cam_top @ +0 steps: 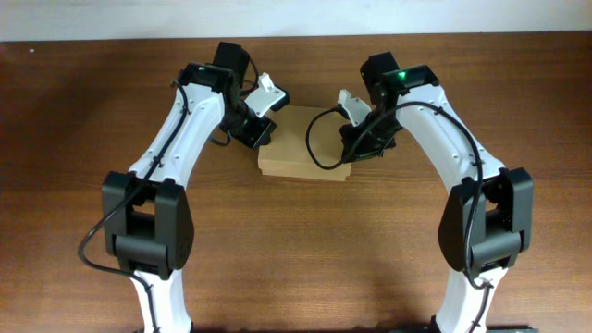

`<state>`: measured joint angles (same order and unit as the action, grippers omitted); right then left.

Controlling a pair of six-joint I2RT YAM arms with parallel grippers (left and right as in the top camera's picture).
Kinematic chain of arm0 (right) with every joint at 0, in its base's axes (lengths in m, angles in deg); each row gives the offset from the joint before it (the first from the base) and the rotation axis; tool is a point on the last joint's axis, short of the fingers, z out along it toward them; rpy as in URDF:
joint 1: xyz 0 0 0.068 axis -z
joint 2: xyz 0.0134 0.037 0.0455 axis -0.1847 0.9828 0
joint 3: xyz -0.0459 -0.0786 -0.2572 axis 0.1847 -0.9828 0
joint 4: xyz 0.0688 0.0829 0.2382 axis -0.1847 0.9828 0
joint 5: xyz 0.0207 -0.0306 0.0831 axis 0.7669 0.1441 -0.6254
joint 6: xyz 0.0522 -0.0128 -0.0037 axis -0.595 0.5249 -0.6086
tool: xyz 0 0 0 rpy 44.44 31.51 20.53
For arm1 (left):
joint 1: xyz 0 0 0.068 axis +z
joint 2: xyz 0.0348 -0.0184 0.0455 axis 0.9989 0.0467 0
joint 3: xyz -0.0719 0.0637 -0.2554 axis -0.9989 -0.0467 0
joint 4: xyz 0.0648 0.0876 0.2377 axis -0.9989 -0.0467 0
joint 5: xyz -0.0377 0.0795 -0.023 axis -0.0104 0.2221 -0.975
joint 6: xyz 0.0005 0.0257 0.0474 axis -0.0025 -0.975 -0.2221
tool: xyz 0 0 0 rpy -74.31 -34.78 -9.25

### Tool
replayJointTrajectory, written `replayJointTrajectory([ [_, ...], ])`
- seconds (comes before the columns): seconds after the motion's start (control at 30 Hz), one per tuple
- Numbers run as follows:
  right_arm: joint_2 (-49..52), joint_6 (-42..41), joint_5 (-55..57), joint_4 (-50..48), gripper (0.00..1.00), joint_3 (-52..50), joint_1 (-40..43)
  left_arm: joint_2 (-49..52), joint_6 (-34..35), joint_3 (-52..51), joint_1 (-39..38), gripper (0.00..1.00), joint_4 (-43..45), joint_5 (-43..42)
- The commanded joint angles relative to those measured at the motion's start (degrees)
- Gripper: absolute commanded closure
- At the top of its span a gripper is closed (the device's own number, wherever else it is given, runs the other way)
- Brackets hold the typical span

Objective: Pack container
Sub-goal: 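Press down on the closed lid with both grippers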

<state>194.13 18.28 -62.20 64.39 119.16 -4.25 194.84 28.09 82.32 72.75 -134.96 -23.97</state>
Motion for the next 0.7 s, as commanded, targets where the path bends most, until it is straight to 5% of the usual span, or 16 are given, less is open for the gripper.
replayJointTrajectory([
  [0.0, -0.5, -0.4, 1.2, -0.7, 0.96, -2.2, -0.6, 1.7, 0.8, -3.4, -0.1, 0.98, -0.6, 1.3],
  [0.27, -2.2, -0.4, 1.1, -1.0, 0.96, 0.8, -0.6, 1.7, 0.8, -0.7, 0.0, 0.98, 0.2, 2.1],
  [0.67, -2.8, -0.4, 7.4, 7.3, 0.96, 21.0, 2.7, 1.7, 1.9, 18.2, 0.0, 0.98, -3.5, 12.0],
])
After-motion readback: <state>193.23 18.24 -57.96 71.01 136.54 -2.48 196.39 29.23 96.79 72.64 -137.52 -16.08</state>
